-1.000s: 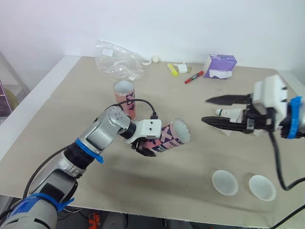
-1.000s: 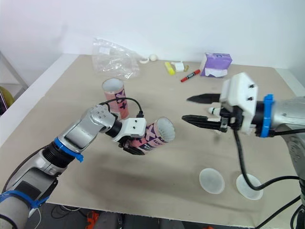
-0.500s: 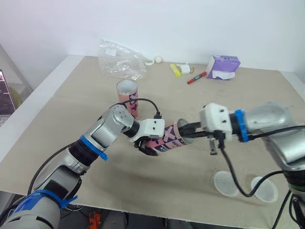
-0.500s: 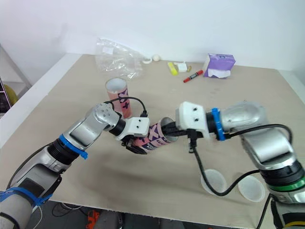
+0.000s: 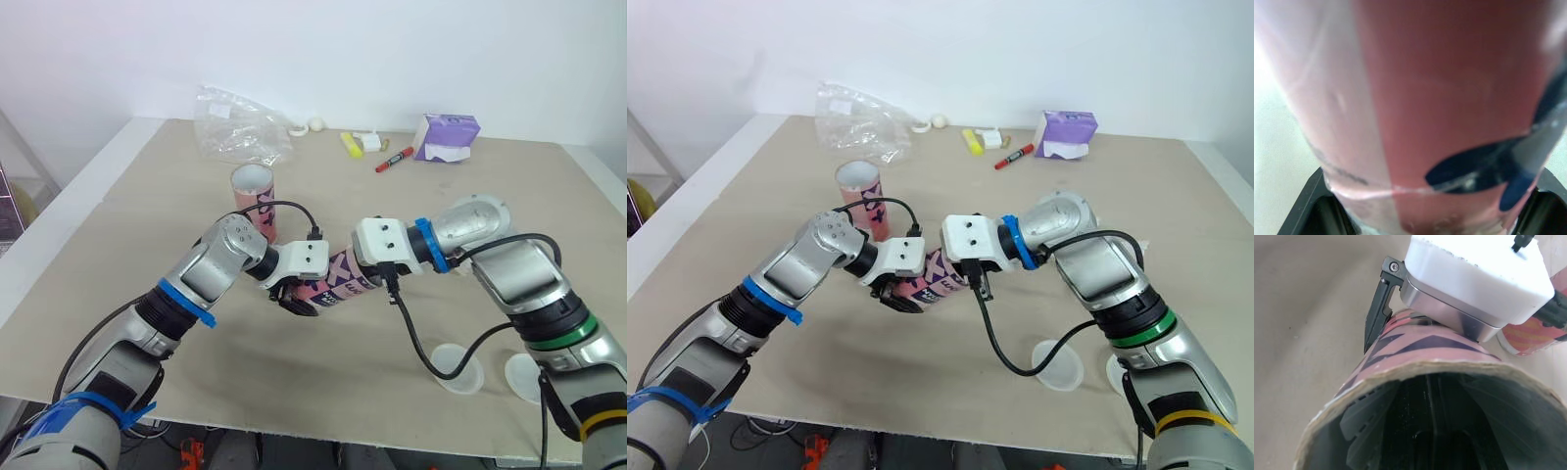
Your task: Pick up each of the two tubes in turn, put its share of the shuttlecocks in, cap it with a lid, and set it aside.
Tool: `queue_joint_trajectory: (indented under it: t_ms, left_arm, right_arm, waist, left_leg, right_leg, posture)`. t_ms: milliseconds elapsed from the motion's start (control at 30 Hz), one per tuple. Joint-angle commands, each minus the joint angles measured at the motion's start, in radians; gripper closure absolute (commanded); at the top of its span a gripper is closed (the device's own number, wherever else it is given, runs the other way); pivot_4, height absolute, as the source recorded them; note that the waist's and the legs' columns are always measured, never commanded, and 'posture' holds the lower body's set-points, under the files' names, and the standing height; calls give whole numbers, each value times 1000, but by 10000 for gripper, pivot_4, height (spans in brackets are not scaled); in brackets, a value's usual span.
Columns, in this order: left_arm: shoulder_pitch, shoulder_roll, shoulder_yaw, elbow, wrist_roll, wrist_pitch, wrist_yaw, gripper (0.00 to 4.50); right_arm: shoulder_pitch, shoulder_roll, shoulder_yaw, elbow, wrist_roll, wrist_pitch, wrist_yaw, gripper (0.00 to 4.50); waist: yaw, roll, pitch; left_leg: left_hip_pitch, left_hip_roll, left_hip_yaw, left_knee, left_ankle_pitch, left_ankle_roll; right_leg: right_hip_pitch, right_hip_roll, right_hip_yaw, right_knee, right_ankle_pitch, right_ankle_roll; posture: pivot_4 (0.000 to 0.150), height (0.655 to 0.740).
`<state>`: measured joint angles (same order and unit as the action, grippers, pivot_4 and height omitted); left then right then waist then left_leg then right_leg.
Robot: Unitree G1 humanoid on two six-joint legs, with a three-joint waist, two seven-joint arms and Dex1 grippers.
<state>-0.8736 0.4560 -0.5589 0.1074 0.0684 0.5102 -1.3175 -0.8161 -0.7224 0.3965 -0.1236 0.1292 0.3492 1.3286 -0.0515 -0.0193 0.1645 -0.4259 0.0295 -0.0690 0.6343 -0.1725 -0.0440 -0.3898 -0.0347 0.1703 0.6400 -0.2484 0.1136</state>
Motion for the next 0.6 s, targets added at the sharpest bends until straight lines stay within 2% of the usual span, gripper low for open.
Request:
queue_joint_trajectory:
  t_ms: [33,133,400,500,600]
  left_arm:
    - [9,-34,-31,-12,17,-7,32,14228]
    - [15,-33,-26,-13,22,-7,31,14228]
    - [36,-19,-11,-9,22,-23,30,14228]
    - [43,-12,-3,5,25,-42,34,14228]
    - [52,-11,4,13,23,-62,42,14228]
  right_arm:
    - [-18,66,47,-21,7,-2,10,44622]
    - [-30,77,29,-23,5,5,22,44622]
    - [-50,-45,-217,-87,138,87,49,44622]
    - [26,-118,-381,-140,254,171,25,44622]
    - [93,-162,-478,-176,340,238,7,44622]
  waist:
    - [-2,0,0]
    - [-3,0,0]
    - [8,2,2]
    - [12,1,2]
    - [12,2,2]
  left_leg:
    - [1,0,0,0,0,0]
    - [1,0,0,0,0,0]
    - [-4,-1,0,0,0,0]
    - [-9,-1,-2,0,1,-1]
    - [-10,-1,-2,-1,0,-1]
  right_leg:
    - [0,0,0,0,0,0]
    - [0,0,0,1,0,0]
    - [-2,-1,0,1,0,0]
    - [-2,-2,-2,1,-1,1]
    - [-2,-2,-3,1,-3,1]
  posture:
    - [1500,7400]
    - [1500,7400]
    - [1500,7400]
    - [1500,7400]
    - [1500,7400]
